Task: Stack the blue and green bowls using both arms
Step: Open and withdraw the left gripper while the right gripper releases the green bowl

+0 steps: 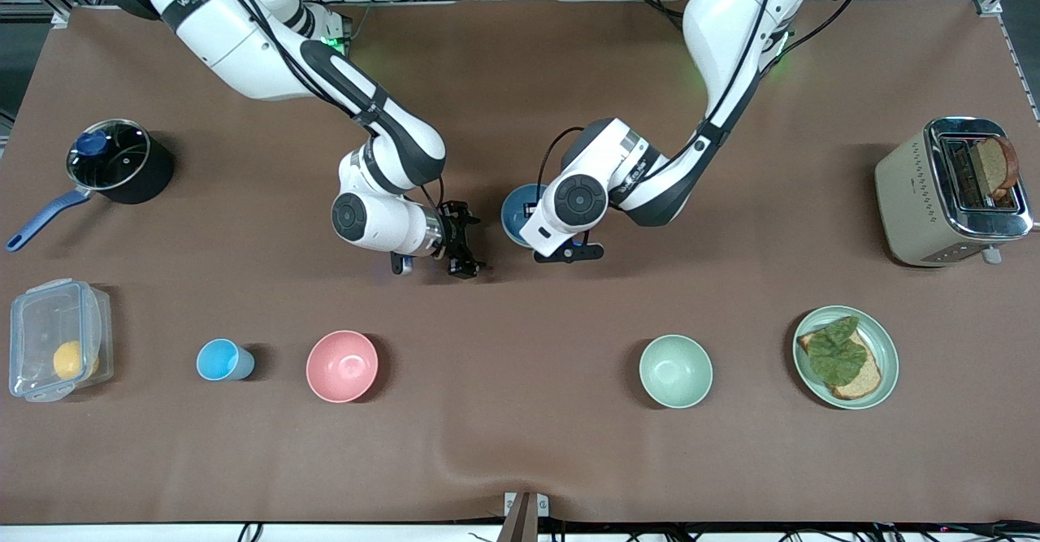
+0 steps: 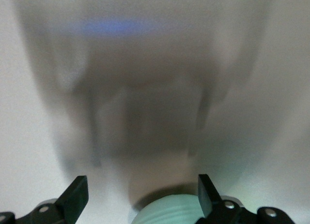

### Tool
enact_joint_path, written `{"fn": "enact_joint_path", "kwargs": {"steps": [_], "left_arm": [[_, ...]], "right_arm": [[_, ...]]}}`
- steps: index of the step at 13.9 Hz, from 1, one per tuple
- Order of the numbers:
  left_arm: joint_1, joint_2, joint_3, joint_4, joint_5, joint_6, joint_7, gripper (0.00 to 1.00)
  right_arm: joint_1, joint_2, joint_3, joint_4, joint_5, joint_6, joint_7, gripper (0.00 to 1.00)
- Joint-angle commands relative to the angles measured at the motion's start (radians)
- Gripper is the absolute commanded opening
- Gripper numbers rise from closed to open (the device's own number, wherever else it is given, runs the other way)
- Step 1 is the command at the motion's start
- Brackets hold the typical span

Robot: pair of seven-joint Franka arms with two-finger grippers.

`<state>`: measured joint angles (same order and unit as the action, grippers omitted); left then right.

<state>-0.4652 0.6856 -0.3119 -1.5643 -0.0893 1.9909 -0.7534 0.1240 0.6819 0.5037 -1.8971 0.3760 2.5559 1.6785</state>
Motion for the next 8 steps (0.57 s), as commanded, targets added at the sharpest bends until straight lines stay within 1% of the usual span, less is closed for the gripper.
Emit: {"fn": "enact_joint_path", "kwargs": {"steps": [1, 3, 6, 7, 8], "left_arm": [[0.037, -0.053, 0.013, 0.015, 0.043, -0.009, -0.021, 1.0], [0.107, -0.081, 0.016, 0.038, 0.129, -0.009, -0.02, 1.0], [0.21, -0.138, 0.016, 0.067, 0.181, -0.011, -0.017, 1.0], [0.241, -0.156, 0.016, 0.067, 0.198, -0.012, -0.003, 1.0], [0.266, -0.175, 0.016, 0.067, 0.215, -0.015, 0.018, 1.0]], "right_arm": [[-0.007, -0.005, 0.013, -0.007, 0.024, 0.009, 0.004, 1.0], [-0.015, -0.019, 0.012, -0.002, 0.015, -0.037, -0.022, 1.0], [-0.081, -0.082, 0.009, 0.021, 0.003, -0.286, -0.147, 1.0], [-0.093, -0.113, 0.006, 0.026, -0.003, -0.345, -0.178, 1.0], [-0.093, -0.143, -0.014, 0.026, -0.032, -0.389, -0.184, 1.0]]}}
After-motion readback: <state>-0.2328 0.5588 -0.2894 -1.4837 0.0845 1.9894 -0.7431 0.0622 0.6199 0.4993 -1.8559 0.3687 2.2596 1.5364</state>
